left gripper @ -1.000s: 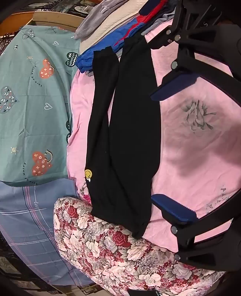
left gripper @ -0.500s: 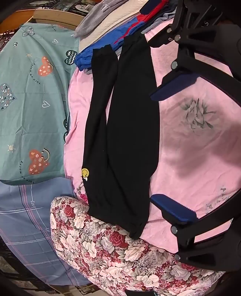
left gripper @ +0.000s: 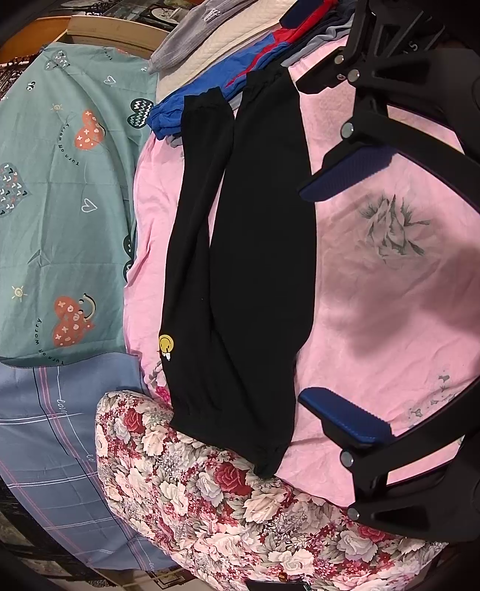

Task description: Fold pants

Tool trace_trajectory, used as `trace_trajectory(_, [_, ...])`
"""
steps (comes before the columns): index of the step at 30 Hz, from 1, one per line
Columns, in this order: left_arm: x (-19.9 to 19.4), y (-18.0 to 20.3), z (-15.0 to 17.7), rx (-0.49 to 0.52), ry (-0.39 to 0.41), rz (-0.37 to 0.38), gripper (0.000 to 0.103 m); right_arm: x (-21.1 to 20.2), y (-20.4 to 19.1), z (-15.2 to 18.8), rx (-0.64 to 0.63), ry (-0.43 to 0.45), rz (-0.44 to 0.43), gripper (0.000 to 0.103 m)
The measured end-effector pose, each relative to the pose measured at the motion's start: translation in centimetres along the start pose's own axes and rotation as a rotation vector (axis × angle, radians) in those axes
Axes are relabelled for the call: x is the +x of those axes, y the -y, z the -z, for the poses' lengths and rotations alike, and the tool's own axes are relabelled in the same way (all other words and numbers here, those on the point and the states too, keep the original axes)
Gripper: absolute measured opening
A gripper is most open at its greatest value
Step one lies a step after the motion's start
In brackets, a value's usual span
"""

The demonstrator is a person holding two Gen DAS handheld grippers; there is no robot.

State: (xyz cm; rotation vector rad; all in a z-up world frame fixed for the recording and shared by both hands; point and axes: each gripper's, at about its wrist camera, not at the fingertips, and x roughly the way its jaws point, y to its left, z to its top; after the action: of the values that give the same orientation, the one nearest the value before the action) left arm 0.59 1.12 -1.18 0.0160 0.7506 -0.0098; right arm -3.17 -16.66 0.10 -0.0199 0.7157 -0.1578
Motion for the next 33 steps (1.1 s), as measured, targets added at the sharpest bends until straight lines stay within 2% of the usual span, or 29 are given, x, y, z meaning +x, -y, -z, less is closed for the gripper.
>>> trace_trajectory(33, [0.03, -0.09, -0.06, -0.003, -0.003, 0.001, 0.101, -0.71, 0.09, -0.26, 0.002, -0.001, -0.006, 0.102])
